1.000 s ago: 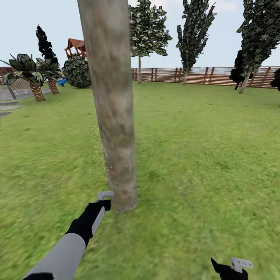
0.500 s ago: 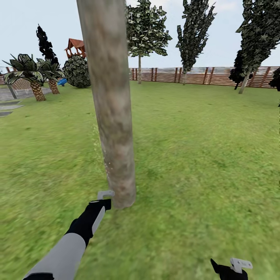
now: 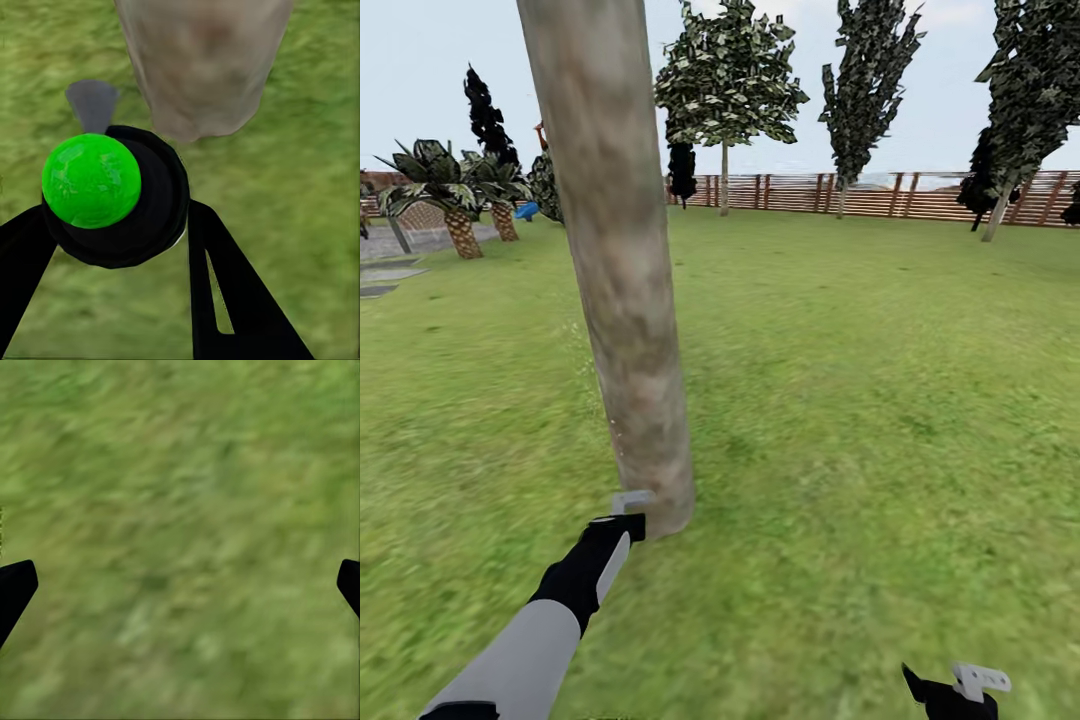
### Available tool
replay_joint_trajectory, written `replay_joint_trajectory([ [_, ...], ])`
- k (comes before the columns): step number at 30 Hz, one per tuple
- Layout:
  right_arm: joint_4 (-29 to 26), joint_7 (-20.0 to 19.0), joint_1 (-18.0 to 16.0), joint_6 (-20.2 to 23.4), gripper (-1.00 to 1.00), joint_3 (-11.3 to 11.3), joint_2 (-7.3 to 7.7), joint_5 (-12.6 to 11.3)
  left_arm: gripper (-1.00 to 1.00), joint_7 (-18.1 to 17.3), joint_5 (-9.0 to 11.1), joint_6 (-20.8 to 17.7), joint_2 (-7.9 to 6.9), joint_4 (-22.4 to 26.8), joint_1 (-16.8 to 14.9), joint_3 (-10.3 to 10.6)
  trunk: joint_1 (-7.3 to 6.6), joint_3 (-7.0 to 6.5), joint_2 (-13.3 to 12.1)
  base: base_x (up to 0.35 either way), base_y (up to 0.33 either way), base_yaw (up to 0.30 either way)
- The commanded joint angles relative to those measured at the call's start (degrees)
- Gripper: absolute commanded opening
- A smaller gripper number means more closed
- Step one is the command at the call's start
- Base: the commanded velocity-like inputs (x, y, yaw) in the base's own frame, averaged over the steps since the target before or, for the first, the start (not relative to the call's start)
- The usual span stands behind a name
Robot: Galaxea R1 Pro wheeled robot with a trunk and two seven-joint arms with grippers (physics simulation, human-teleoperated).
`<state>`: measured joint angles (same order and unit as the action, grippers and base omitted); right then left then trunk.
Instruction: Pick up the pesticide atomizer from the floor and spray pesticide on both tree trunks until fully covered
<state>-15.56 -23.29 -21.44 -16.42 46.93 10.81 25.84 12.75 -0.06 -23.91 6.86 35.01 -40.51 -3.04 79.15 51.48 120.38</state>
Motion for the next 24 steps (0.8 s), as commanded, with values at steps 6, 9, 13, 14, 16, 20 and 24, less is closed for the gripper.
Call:
replay_joint_trajectory([
  [6,-0.09,0.09,0.00,-0.01,1.00,0.09,0.05,0.00,-1.00,-0.20,0.17,-2.50,0.73,-0.38,-0.80,-0.02,0.00,0.00,0.00,0.006,-0.022,0.095],
  [9,-0.09,0.09,0.00,-0.01,1.00,0.13,0.08,-0.07,-1.00,-0.60,0.20,-10.37,1.03,-0.04,-2.56,0.33,0.00,0.00,0.00,0.000,0.000,0.000],
  [13,-0.09,0.09,0.00,-0.01,1.00,0.17,0.16,-0.09,-1.00,-0.77,0.15,-17.03,1.16,-0.21,-7.18,0.41,0.00,0.00,0.00,0.000,0.000,0.000],
  [14,-0.09,0.09,0.00,-0.01,1.00,0.17,0.17,-0.09,-1.00,-0.78,0.17,-18.12,1.38,-0.21,-7.97,0.42,0.00,0.00,0.00,0.000,0.000,0.000],
  [16,-0.09,0.09,0.00,-0.01,1.00,0.18,0.20,-0.09,-1.00,-0.79,0.21,-18.69,1.68,-0.21,-8.93,0.41,0.00,0.00,0.00,0.000,0.000,0.000],
  [20,-0.09,0.09,0.00,-0.01,1.00,0.18,0.25,-0.09,-1.00,-0.74,0.27,-18.97,2.69,-0.11,-10.34,0.36,0.00,0.00,0.00,0.000,0.000,0.000],
  [24,-0.09,0.09,0.00,-0.01,1.00,0.18,0.25,-0.09,-1.00,-0.38,0.29,-18.85,2.54,0.43,-10.43,0.30,0.00,0.00,0.00,0.000,0.000,0.000],
])
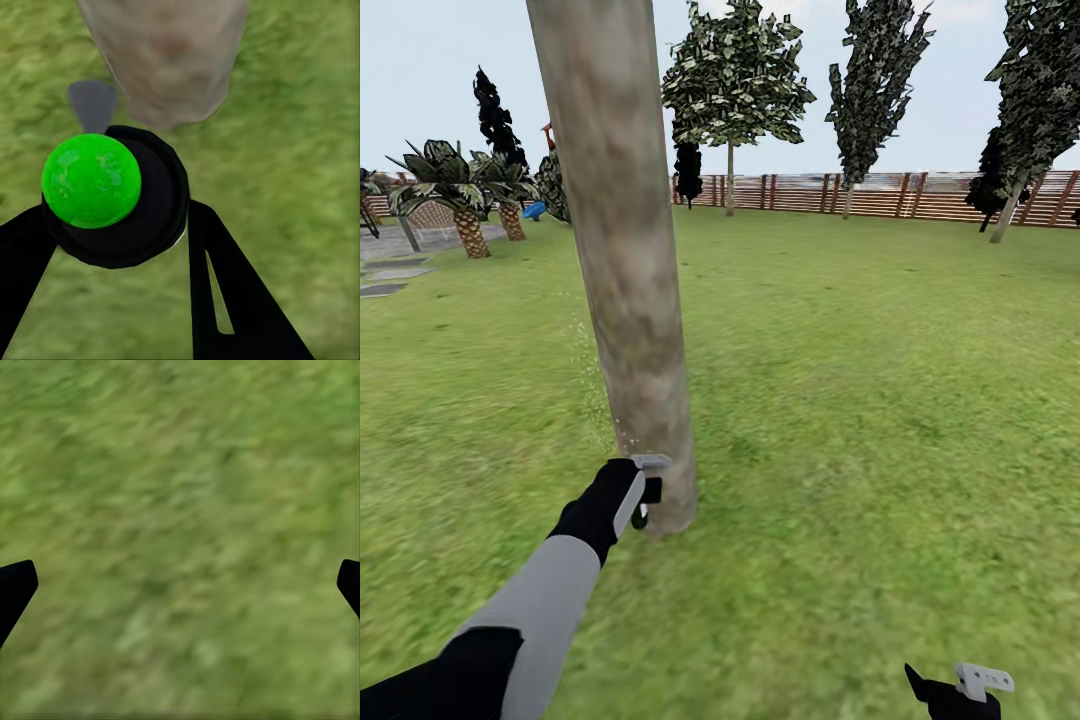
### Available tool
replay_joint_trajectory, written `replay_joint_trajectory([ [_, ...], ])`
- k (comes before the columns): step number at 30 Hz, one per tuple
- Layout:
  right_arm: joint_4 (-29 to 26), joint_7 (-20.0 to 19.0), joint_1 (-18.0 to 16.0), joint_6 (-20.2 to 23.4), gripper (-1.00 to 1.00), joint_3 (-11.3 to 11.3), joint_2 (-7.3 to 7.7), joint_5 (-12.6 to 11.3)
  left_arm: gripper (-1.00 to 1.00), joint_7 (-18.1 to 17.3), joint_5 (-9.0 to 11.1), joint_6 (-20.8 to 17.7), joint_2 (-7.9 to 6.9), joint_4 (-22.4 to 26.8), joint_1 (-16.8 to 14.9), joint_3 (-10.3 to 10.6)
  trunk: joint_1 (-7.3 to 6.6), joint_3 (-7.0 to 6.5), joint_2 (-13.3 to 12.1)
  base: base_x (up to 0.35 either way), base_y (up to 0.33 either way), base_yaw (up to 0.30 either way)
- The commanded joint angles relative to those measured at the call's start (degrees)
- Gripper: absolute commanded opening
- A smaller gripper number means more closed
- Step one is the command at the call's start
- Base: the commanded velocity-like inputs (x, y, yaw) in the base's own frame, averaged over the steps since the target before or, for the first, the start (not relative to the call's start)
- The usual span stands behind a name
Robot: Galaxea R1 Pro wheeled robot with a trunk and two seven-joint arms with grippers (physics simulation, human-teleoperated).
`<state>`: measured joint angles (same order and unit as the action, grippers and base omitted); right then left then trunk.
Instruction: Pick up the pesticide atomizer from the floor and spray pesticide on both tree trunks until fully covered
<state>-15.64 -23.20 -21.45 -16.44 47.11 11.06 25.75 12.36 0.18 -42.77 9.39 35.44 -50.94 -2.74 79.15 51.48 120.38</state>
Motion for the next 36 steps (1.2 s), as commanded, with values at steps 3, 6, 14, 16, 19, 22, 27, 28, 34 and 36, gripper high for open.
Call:
replay_joint_trajectory([
  [3,0.00,0.00,0.00,0.00,1.00,0.00,0.01,0.00,-1.00,0.27,-0.05,0.18,-0.47,0.20,0.09,-0.18,0.00,0.00,0.00,0.000,0.000,0.000],
  [6,0.00,0.00,0.00,0.00,1.00,0.00,0.01,0.00,-1.00,0.44,-0.23,0.49,-1.81,0.24,0.29,-0.37,0.00,0.00,0.00,0.000,0.000,0.000],
  [14,0.00,0.00,0.00,0.00,1.00,0.00,0.01,0.00,-1.00,0.02,0.06,0.58,-4.55,1.24,0.58,-0.36,0.00,0.00,0.00,0.000,0.000,0.000],
  [16,0.00,0.00,0.00,0.00,1.00,0.00,0.00,0.00,-1.00,0.03,0.08,0.49,-3.28,3.48,0.64,-0.37,0.00,0.00,0.00,0.000,0.000,0.000],
  [19,-0.03,0.00,0.00,0.00,1.00,0.00,0.01,0.00,-1.00,0.03,0.09,0.07,-1.08,7.09,0.68,-0.24,0.00,0.00,0.00,0.000,0.000,0.000],
  [22,-0.02,0.00,0.00,0.00,1.00,0.00,0.01,0.00,-1.00,0.01,0.10,-0.02,-0.81,9.00,0.70,-0.29,0.00,0.00,0.00,0.000,0.000,0.000],
  [27,-0.01,0.00,0.00,0.00,1.00,0.00,0.01,0.00,-1.00,-0.13,-0.06,-0.32,-2.07,12.32,0.90,-0.64,0.00,0.00,0.00,0.000,0.000,0.000],
  [28,0.00,0.00,0.00,0.00,1.00,0.00,0.01,0.00,-1.00,-0.14,-0.07,-0.79,-2.54,12.88,0.91,-0.66,0.00,0.00,0.00,0.000,0.000,0.000],
  [34,0.00,0.00,0.00,0.00,1.00,0.00,-0.08,0.00,-1.00,-0.32,0.09,-11.00,-4.25,16.05,-0.11,-0.01,0.00,0.00,0.00,0.000,0.000,0.000],
  [36,0.00,0.00,0.00,0.00,1.00,0.00,-0.08,0.00,-1.00,-0.32,0.03,-12.38,-2.71,16.17,-0.54,0.09,0.00,0.00,0.00,0.000,0.000,0.000],
])
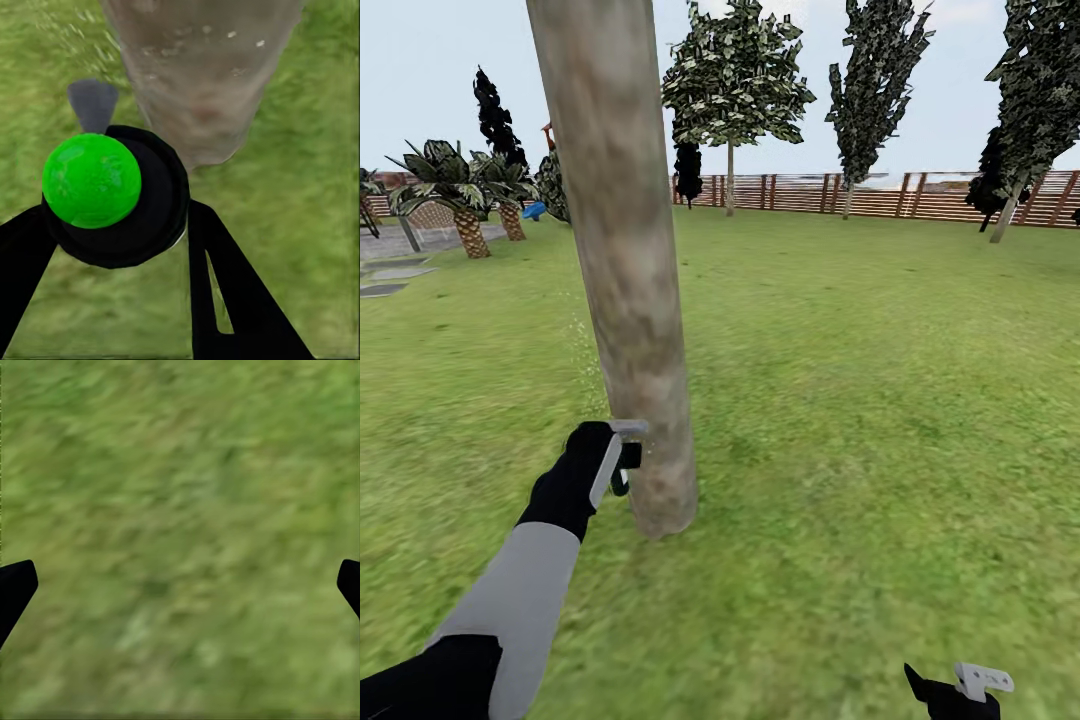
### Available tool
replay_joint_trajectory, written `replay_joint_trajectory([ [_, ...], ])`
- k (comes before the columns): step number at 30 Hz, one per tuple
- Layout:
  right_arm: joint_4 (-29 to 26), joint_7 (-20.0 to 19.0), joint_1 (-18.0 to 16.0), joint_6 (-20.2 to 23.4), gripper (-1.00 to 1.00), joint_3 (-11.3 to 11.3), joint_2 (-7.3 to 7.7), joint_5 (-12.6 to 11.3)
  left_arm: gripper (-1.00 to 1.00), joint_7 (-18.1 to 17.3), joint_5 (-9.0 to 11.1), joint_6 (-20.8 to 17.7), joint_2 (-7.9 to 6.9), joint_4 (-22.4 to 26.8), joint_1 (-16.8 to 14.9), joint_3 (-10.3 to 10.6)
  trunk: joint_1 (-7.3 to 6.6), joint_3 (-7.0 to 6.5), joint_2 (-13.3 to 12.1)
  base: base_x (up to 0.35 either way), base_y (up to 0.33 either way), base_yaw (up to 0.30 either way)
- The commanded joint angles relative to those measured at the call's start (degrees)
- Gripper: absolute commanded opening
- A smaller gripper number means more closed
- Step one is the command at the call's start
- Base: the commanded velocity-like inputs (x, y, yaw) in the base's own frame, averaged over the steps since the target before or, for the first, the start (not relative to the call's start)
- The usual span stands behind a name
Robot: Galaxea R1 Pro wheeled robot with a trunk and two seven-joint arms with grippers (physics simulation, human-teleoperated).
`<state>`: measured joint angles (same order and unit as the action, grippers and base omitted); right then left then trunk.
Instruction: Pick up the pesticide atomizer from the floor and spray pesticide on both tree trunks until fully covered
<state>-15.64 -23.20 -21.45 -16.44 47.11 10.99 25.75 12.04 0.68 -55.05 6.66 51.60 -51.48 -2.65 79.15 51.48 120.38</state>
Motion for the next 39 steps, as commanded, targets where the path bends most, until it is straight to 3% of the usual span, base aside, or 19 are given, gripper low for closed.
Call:
replay_joint_trajectory([
  [1,0.00,0.00,0.00,0.00,1.00,0.00,0.00,0.00,-1.00,0.00,-0.49,-0.66,0.53,0.06,-0.08,0.05,0.00,0.00,0.00,0.000,0.000,0.000],
  [3,0.00,0.00,0.00,0.00,1.00,0.00,0.00,0.00,-1.00,0.00,-0.51,-1.63,1.64,0.91,-0.17,0.57,0.00,0.00,0.00,0.000,0.000,0.000],
  [7,0.00,0.00,0.00,0.00,1.00,0.00,0.00,0.00,-1.00,0.00,-0.51,-1.95,1.20,2.65,-0.04,0.62,0.00,0.00,0.00,0.000,0.000,0.000],
  [10,0.00,0.00,0.00,0.00,1.00,0.00,0.00,0.00,-1.00,-0.03,-0.54,-2.34,-0.89,2.93,-0.11,0.36,0.00,0.00,0.00,0.000,0.000,0.000],
  [13,0.00,0.00,0.00,0.00,1.00,0.00,0.00,0.00,-1.00,-0.08,-0.47,-2.75,-4.88,2.98,-0.20,0.20,0.00,0.00,0.00,0.000,0.000,0.000],
  [14,0.00,0.00,0.00,0.00,1.00,0.00,0.00,0.00,-1.00,-0.08,-0.44,-2.76,-5.22,2.98,-0.20,0.19,0.00,0.00,0.00,0.000,0.000,0.000],
  [17,0.00,0.00,0.00,0.00,1.00,0.00,0.00,0.00,-1.00,-0.08,-0.42,-2.82,-4.88,3.53,-0.20,0.30,0.00,0.00,0.00,0.000,0.000,0.000],
  [23,0.00,0.00,0.00,0.00,1.00,0.00,0.00,0.00,-1.00,-0.08,-0.50,-3.28,0.43,6.29,-2.55,0.71,0.00,0.00,0.00,0.000,0.000,0.000],
  [24,0.00,0.00,0.00,0.00,1.00,0.00,0.00,0.00,-1.00,-0.08,-0.50,-3.31,0.67,6.30,-2.82,0.71,0.00,0.00,0.00,0.000,0.000,0.000],
  [28,0.00,0.00,0.00,0.00,1.00,0.00,0.00,0.00,-1.00,-0.08,-0.57,-3.46,-0.46,6.54,-3.16,0.48,0.00,0.00,0.00,0.000,0.000,0.000],
  [33,0.00,0.00,0.00,0.00,1.00,0.00,0.00,0.00,-1.00,-0.08,-0.53,-3.78,-4.96,6.94,-4.24,0.32,0.00,0.00,0.00,0.000,0.000,0.000],
  [37,0.00,0.00,0.00,0.00,1.00,0.00,0.00,0.00,-1.00,-0.08,-0.51,-3.83,-5.41,6.94,-4.65,0.35,0.00,0.00,0.00,0.000,0.000,0.000],
  [39,0.00,0.00,0.00,0.00,1.00,0.00,0.00,0.00,-1.00,-0.08,-0.48,-3.83,-4.36,7.01,-4.79,0.46,0.00,0.00,0.00,0.000,0.000,0.000],
])
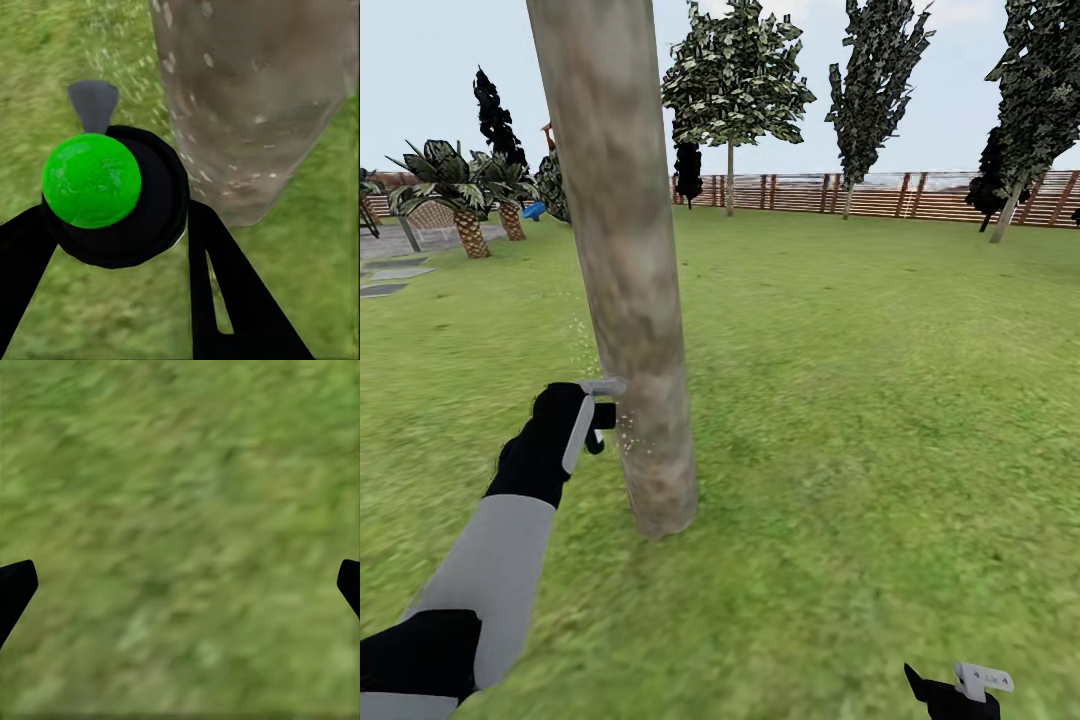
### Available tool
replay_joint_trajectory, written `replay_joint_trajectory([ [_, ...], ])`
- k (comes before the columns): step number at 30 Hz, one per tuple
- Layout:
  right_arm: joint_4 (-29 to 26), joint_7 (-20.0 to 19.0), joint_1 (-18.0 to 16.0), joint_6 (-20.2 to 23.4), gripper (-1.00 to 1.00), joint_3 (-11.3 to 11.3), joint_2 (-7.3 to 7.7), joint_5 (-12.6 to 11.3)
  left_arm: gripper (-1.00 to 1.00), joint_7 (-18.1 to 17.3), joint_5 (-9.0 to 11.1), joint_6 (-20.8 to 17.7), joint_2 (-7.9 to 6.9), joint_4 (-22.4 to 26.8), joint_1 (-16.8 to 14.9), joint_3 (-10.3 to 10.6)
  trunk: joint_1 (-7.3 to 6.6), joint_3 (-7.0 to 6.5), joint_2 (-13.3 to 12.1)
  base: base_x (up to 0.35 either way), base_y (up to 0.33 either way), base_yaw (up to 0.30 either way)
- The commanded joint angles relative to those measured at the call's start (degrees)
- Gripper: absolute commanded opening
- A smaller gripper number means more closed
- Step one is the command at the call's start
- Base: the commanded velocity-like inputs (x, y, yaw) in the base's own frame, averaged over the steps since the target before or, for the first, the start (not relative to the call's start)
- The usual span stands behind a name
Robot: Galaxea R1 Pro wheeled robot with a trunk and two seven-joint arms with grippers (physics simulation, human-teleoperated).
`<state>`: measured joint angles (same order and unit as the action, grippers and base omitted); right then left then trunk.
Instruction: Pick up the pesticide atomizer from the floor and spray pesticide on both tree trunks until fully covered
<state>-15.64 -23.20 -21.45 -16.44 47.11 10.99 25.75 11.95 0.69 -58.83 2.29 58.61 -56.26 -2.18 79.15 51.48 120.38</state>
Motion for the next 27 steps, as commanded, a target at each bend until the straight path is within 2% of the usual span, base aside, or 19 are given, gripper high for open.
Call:
replay_joint_trajectory([
  [1,0.00,0.00,0.00,0.00,1.00,0.00,0.00,0.00,-1.00,0.00,-0.48,-0.05,0.52,0.01,-0.14,0.07,0.00,0.00,0.00,0.000,0.000,0.000],
  [5,-0.01,0.00,0.00,0.00,1.00,0.00,0.00,0.00,-1.00,0.00,-0.51,-0.13,2.21,0.02,-1.10,0.20,0.00,0.00,0.00,0.000,0.000,0.000],
  [8,0.00,0.00,0.00,0.00,1.00,0.00,0.00,0.00,-1.00,0.00,-0.54,-0.07,2.50,0.02,-1.07,0.26,0.00,0.00,0.00,-0.012,0.000,0.000],
  [15,0.00,0.00,0.00,0.00,1.00,0.00,0.00,0.00,-1.00,0.02,-0.60,-0.05,3.76,0.00,-1.18,0.34,0.00,0.00,0.00,-0.281,-0.061,0.000],
  [18,0.00,0.00,0.00,0.00,1.00,0.00,0.00,0.00,-1.00,0.06,-0.80,0.02,5.20,0.01,-1.22,0.48,0.00,0.00,0.00,-0.086,-0.060,0.000],
  [19,0.00,0.00,0.00,0.00,1.00,0.00,0.00,0.00,-1.00,0.11,-0.74,0.03,6.22,-0.02,-1.69,1.36,0.00,0.00,0.00,-0.008,-0.006,0.000],
  [20,0.00,0.00,0.00,0.00,1.00,0.00,0.00,0.00,-1.00,0.16,-0.59,0.03,6.58,-0.06,-2.46,2.32,0.00,0.00,0.00,-0.002,-0.001,0.000],
  [27,0.00,0.00,0.00,0.00,1.00,-0.08,-0.08,0.00,-1.00,0.18,-0.61,0.03,6.10,-0.06,-5.49,2.13,0.00,0.00,0.00,0.000,0.000,0.000],
])
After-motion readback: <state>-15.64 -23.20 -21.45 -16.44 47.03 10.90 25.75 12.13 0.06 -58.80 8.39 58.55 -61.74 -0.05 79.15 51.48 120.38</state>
